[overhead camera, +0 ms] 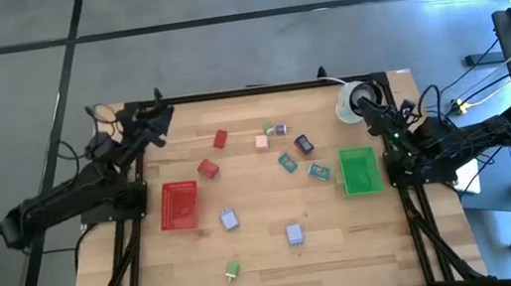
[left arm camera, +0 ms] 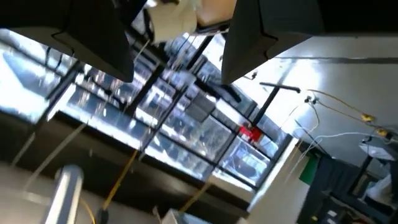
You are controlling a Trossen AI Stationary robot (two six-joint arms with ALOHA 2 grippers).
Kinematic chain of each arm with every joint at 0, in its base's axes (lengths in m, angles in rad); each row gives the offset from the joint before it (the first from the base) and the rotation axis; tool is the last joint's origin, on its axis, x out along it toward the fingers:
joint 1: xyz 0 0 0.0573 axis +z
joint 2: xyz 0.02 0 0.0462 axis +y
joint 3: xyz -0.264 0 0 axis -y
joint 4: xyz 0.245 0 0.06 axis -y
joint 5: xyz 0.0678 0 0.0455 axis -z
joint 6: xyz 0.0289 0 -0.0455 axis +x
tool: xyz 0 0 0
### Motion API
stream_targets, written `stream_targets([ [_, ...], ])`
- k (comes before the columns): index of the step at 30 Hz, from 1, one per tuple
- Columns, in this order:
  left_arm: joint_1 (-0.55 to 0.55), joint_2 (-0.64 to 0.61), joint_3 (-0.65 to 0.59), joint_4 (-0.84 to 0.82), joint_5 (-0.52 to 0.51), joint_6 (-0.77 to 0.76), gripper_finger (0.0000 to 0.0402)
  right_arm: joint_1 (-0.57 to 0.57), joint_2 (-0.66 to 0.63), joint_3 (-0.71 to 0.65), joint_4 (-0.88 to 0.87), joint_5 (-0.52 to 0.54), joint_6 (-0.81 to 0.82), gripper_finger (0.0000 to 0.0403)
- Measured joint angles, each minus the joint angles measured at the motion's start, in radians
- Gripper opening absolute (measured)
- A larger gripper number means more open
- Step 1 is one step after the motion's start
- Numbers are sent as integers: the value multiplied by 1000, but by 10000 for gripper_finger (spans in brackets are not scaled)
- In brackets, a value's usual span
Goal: Pick & Place Office items
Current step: Put the top red digital timer into the orange basket
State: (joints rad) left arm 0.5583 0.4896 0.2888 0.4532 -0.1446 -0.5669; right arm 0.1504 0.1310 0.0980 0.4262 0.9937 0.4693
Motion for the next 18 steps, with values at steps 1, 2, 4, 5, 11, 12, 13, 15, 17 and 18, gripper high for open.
stream_targets([
  [1, 0, 37, 24, 0, 18, 23, 240, -1, 14, 24, 1, -11, -24, 261],
  [2, 0, 72, 48, 1, 36, 42, 240, -1, 29, 47, 1, -24, -51, 261],
  [4, 0, 139, 89, -13, 68, 74, 240, -1, 64, 98, 2, -44, -106, 261],
  [5, 0, 171, 110, -23, 85, 86, 240, -1, 83, 123, 1, -45, -130, 261],
  [11, 0, 342, 197, -146, 130, 129, 240, -1, 232, 252, 0, -45, -241, 261],
  [12, 0, 368, 205, -164, 129, 134, 240, -1, 259, 268, 0, -45, -253, 261],
  [13, 0, 393, 210, -173, 124, 135, 240, -1, 290, 285, 0, -45, -267, 261],
  [15, 0, 442, 215, -179, 114, 135, 240, -1, 345, 315, -1, -44, -290, 261],
  [17, 0, 488, 227, -200, 99, 135, 240, -1, 403, 344, -1, -44, -325, 261],
  [18, 0, 508, 237, -227, 93, 135, 240, -1, 431, 355, -1, -44, -346, 261],
])
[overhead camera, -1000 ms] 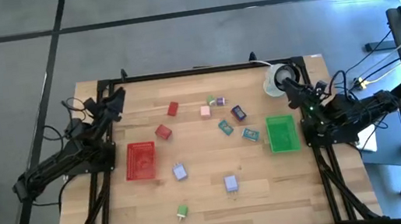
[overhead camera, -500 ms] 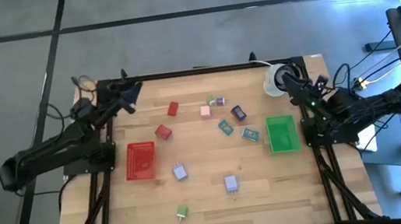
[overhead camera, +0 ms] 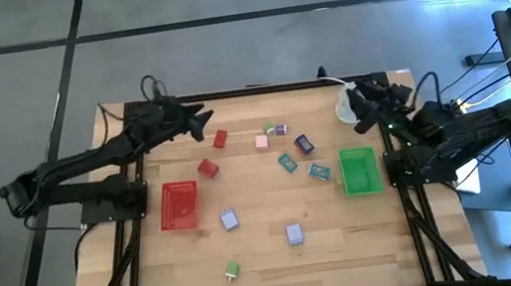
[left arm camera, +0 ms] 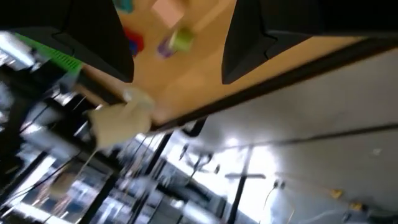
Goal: Pick & Place Office items
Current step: Put the top red digital timer into the orange basket
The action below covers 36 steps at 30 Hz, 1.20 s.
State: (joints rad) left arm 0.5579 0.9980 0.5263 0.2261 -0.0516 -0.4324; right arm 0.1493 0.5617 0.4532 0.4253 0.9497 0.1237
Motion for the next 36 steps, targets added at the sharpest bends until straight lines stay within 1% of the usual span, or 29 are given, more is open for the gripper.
stream_targets([
  [2, 0, 41, 34, -85, -6, 1, 240, 0, 54, 22, -2, 0, -35, 261],
  [5, 0, 100, 97, -258, -6, 33, 245, 0, 124, 49, 0, 2, -79, 261],
  [8, 0, 166, 160, -406, -16, 61, 261, 0, 182, 66, -2, 3, -108, 261],
  [10, 0, 215, 195, -459, -24, 61, 274, -1, 214, 72, -2, 3, -117, 261],
  [14, 0, 312, 241, -470, -39, -5, 296, -18, 258, 76, -2, 3, -122, 261],
  [18, -3, 413, 270, -469, -35, -59, 301, -35, 292, 77, -4, 0, -81, 261],
  [21, -17, 477, 273, -470, -31, 9, 301, -46, 307, 77, -4, -10, -59, 261],
  [23, -31, 511, 273, -471, -42, 47, 299, -52, 312, 77, -3, -39, -56, 261],
  [26, -53, 553, 273, -470, -95, 46, 299, -60, 313, 77, -3, -80, -55, 261],
  [29, -71, 582, 273, -465, -144, 9, 301, -72, 313, 77, -3, -93, -55, 261],
  [36, -95, 635, 273, -400, -159, -29, 301, -110, 313, 77, -6, -105, -54, 261],
])
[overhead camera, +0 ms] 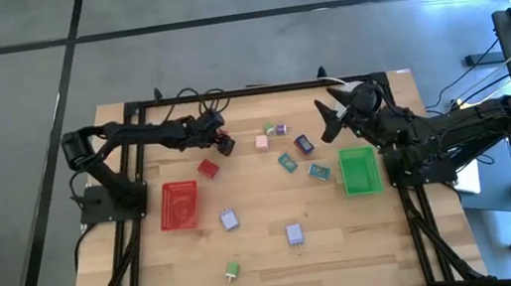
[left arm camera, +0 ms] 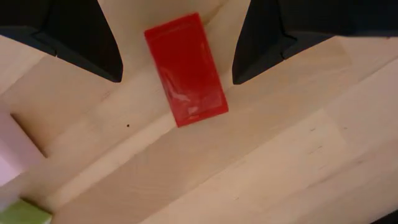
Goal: Pick & Place Office items
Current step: Put the top red digital timer into the orange basket
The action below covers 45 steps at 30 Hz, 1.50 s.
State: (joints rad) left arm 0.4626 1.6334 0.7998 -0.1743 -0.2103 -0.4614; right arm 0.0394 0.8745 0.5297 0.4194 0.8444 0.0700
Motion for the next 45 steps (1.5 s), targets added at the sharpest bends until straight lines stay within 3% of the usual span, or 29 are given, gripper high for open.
stream_targets([
  [5, -13, 46, 0, 1, -86, -55, 301, -20, 0, 0, -1, 0, 0, 261],
  [15, -20, 94, 2, 22, -91, -77, 292, -21, 0, 0, -9, 0, -3, 262],
  [19, -25, 96, 2, 23, -107, -76, 256, -21, 0, 0, -23, 0, -2, 262],
  [26, -26, 97, 2, 22, -131, -77, 155, -21, 0, 0, -38, 0, -2, 262],
  [28, -25, 94, 2, 25, -124, -76, 151, -21, 0, 0, -39, 0, -2, 262],
  [37, -25, -15, -2, 188, 45, -36, 151, -21, 0, 0, -39, 1, -5, 262],
  [45, -54, -139, -2, 590, 297, 66, 151, -22, 1, 0, -39, 4, -6, 262],
])
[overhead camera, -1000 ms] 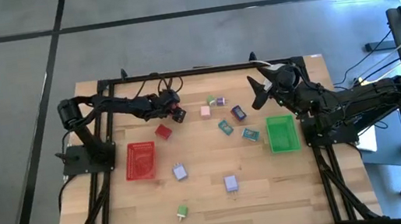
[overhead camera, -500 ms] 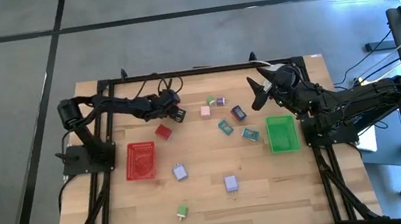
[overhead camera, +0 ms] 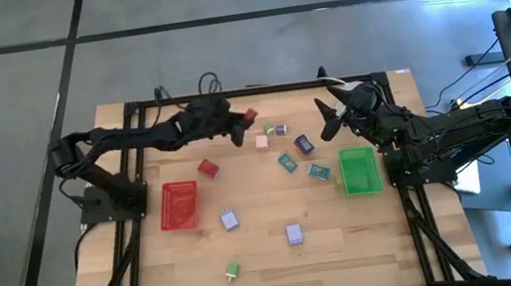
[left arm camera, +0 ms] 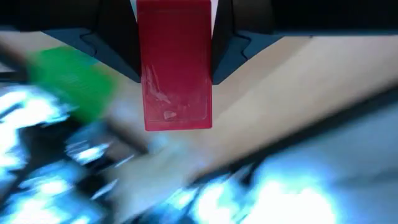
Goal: Pick & Place Office items
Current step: Put the top red digital timer into the orange basket
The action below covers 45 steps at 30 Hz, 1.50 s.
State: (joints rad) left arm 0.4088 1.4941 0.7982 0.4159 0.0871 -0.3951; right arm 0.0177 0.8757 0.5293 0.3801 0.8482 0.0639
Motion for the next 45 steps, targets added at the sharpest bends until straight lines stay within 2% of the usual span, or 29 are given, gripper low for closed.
stream_targets([
  [5, -40, -42, 0, 299, 169, 70, 159, 0, 0, 0, 0, 0, 1, 262],
  [11, -112, -72, 1, 563, 180, 185, 162, 0, 0, 0, 0, 0, 6, 261],
  [16, -140, -77, 2, 575, 170, 241, 154, 0, 0, 0, 0, 0, 6, 261],
  [20, -140, -77, 2, 564, 169, 236, 166, 0, 0, 0, 0, 0, 6, 261],
  [24, -138, -77, 2, 511, 159, 161, 165, 1, 0, 0, 0, 0, 6, 261],
  [27, -123, -77, 2, 396, 166, 61, 157, 1, 0, 0, 0, 0, 6, 261],
  [30, -109, -77, 2, 231, 208, -109, 156, 1, 0, 0, -1, 0, 6, 261],
  [36, -60, -115, 1, -148, 499, -331, 166, -5, 1, 0, -19, -1, 6, 261],
  [39, -57, -161, 1, -360, 579, -340, 159, -18, 1, 0, -40, -1, 6, 261],
  [42, -60, -230, 1, -646, 652, -318, 156, -31, 1, 0, -44, -1, 6, 261],
  [45, -60, -320, 1, -979, 603, -258, 161, -40, 1, 0, -44, -1, 9, 261],
])
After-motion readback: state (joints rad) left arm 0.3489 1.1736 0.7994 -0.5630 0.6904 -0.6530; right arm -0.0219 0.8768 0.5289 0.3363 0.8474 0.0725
